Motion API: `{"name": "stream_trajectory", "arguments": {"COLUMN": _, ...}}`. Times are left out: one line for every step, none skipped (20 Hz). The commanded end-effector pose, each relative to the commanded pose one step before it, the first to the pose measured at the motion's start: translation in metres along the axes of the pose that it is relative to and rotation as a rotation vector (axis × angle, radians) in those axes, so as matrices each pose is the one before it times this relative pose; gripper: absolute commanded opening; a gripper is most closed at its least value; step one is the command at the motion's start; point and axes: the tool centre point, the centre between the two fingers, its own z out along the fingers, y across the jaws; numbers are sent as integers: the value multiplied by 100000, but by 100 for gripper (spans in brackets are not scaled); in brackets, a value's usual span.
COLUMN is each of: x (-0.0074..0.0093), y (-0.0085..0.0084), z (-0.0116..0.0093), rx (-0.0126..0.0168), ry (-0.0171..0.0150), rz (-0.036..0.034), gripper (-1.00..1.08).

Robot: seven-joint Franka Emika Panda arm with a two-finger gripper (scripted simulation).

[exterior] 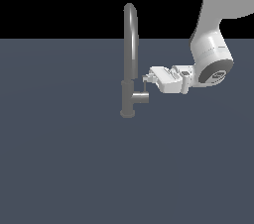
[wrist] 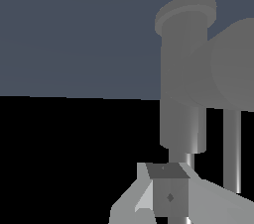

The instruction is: Turn on the faucet by rotating a designated handle.

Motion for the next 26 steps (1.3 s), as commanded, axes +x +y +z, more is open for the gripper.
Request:
{"name": "stream_trajectory", "arguments": {"x": 718, "y": -33, "z": 173, "rx": 1804, "ry": -1814, "rz": 1728, "gripper": -100}}
{"name": "stream_trajectory", "arguments": {"x": 173, "y": 6, "z": 48, "rx": 379, "ry": -396, "rz": 387, "gripper": -100}}
{"name": "stream_trajectory", "arguments": {"x": 113, "y": 5, "z": 40, "rx": 246, "ry": -262, "rz": 243, "gripper": -100}}
{"name": "stream_trajectory", "arguments": {"x": 55, "y": 4, "z": 31, "rx": 117, "ry": -133, "rz": 107, "gripper": -100}}
{"name": "stream_trajectory", "arguments": {"x": -1, "y": 2, "z": 30, "rx": 0, "ry": 0, "rz": 0, "gripper": -100}}
{"name": "stream_trajectory", "arguments": {"x": 0, "y": 0, "z": 0, "rx": 0, "ry": 0, "rz": 0, "gripper": -100}}
{"name": "stream_trajectory", "arguments": {"x": 0, "y": 0, "z": 0, "rx": 0, "ry": 0, "rz": 0, "gripper": -100}}
{"name": "stream_trajectory", "arguments": {"x": 0, "y": 0, "z": 0, "rx": 0, "ry": 0, "rz": 0, "gripper": -100}}
{"name": "stream_trajectory", "arguments": {"x": 24, "y": 18, "z": -26, "rx": -41, "ry": 8, "rz": 25, "gripper": -100}}
{"name": "stream_trajectory", "arguments": {"x": -87, "y": 206, "z": 6, "rx": 0, "ry": 0, "rz": 0, "gripper": -100}}
{"name": "stream_trajectory", "arguments": {"x": -88, "y": 208, "z": 6, "rx": 0, "ry": 0, "rz": 0, "gripper": -100}}
{"name": "stream_trajectory", "arguments": {"x": -89, "y": 211, "z": 6, "rx": 0, "ry": 0, "rz": 0, "gripper": -100}}
{"name": "stream_trajectory", "arguments": {"x": -90, "y": 213, "z": 6, "rx": 0, "ry": 0, "rz": 0, "gripper": -100}}
{"name": "stream_trajectory", "arguments": {"x": -91, "y": 216, "z": 6, "rx": 0, "ry": 0, "rz": 0, "gripper": -100}}
{"name": "stream_trajectory", "arguments": {"x": -93, "y": 218, "z": 5, "rx": 0, "ry": 0, "rz": 0, "gripper": -100}}
{"name": "stream_trajectory", "arguments": {"x": -94, "y": 221, "z": 5, "rx": 0, "ry": 0, "rz": 0, "gripper": -100}}
{"name": "stream_trajectory", "arguments": {"x": -106, "y": 229, "z": -17, "rx": 30, "ry": -32, "rz": -22, "gripper": -100}}
{"name": "stream_trajectory", "arguments": {"x": -96, "y": 226, "z": 5, "rx": 0, "ry": 0, "rz": 0, "gripper": -100}}
{"name": "stream_trajectory", "arguments": {"x": -97, "y": 228, "z": 5, "rx": 0, "ry": 0, "rz": 0, "gripper": -100}}
{"name": "stream_trajectory", "arguments": {"x": -98, "y": 231, "z": 5, "rx": 0, "ry": 0, "rz": 0, "gripper": -100}}
{"name": "stream_trajectory", "arguments": {"x": -99, "y": 233, "z": 4, "rx": 0, "ry": 0, "rz": 0, "gripper": -100}}
{"name": "stream_trajectory", "arguments": {"x": 0, "y": 0, "z": 0, "rx": 0, "ry": 0, "rz": 0, "gripper": -100}}
{"name": "stream_trajectory", "arguments": {"x": 250, "y": -291, "z": -22, "rx": 309, "ry": 177, "rz": 44, "gripper": -100}}
{"name": "stream_trajectory", "arguments": {"x": -4, "y": 271, "z": -9, "rx": 0, "ry": 0, "rz": 0, "gripper": -100}}
{"name": "stream_trajectory", "arguments": {"x": -7, "y": 272, "z": 9, "rx": -38, "ry": -29, "rz": -9, "gripper": -100}}
{"name": "stream_trajectory", "arguments": {"x": -4, "y": 277, "z": -9, "rx": 0, "ry": 0, "rz": 0, "gripper": -100}}
